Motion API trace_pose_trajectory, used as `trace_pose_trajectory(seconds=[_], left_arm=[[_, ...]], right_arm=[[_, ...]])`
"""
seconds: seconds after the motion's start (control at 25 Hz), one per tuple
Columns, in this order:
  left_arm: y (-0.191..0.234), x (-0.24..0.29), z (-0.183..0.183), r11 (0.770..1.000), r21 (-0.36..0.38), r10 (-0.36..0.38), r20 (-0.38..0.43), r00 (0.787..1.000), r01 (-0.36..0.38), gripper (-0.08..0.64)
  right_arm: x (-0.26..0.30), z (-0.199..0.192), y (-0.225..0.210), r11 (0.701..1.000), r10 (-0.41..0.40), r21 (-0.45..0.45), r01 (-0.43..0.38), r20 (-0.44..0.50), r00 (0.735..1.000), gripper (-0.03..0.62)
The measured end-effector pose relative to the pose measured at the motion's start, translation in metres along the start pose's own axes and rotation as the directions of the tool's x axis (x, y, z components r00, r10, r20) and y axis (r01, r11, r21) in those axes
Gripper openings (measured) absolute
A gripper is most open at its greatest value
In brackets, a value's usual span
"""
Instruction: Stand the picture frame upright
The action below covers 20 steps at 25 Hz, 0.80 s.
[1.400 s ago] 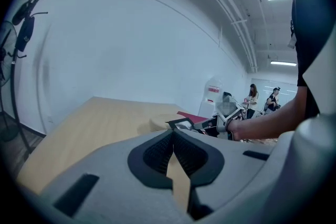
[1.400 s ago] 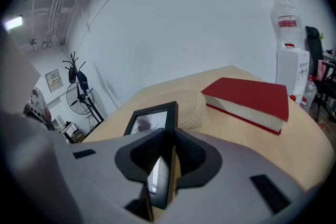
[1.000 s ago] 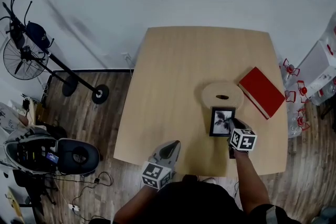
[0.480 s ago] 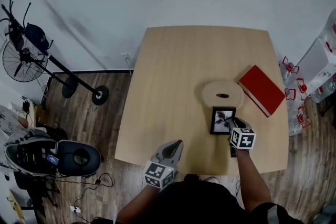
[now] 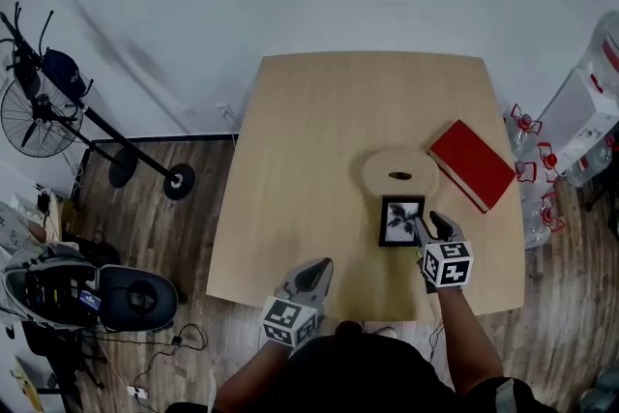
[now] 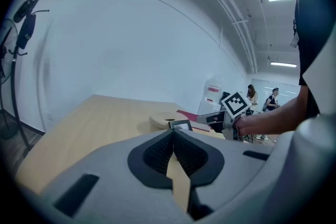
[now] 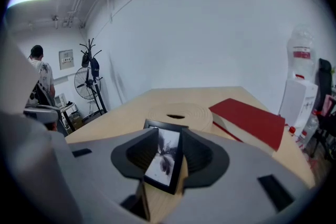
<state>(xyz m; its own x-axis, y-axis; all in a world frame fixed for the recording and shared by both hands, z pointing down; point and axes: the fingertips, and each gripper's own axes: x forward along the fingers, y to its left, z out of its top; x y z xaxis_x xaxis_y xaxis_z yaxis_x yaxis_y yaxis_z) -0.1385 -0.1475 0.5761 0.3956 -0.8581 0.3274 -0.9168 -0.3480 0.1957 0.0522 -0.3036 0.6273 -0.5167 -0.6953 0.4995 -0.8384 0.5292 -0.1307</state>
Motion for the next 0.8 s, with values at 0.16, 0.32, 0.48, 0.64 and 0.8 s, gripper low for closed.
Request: trace_pose_trajectory(seconds=[0.16,0.32,0.48,0.64,0.8], left_arm=[[-0.006,-0.001,-0.001,1.0,-0.017,-0.008,-0.014,1.0,0.007,-0.005],[-0.016,0.005,-0.001,1.0,-0.007,-0.022,-0.019,1.0,0.022,-0.005],[-0.026,0.012,0.009,0.999,0.013,-0.045,0.01,0.999,0.045,-0.005],[-0.031,0.015,0.016,0.998,0.043,-0.053,0.023,0.998,0.052,-0.005],[-0.034,0.015,0.023,0.998,0.045,-0.045,0.031,0.998,0.044,-0.005]], right_arm=[[-0.029,0.024,0.013,0.997,0.018,-0.071,-0.015,0.048,0.999,0.126],[-0.055,0.034,0.023,0.993,0.04,-0.115,-0.032,0.075,0.996,0.126],[-0.073,0.038,0.032,0.986,0.056,-0.164,-0.041,0.092,0.994,0.09],[-0.09,0.045,0.035,0.984,0.06,-0.176,-0.038,0.124,0.99,0.02],[-0.105,0.05,0.033,0.987,0.048,-0.162,-0.021,0.159,0.986,0.011]])
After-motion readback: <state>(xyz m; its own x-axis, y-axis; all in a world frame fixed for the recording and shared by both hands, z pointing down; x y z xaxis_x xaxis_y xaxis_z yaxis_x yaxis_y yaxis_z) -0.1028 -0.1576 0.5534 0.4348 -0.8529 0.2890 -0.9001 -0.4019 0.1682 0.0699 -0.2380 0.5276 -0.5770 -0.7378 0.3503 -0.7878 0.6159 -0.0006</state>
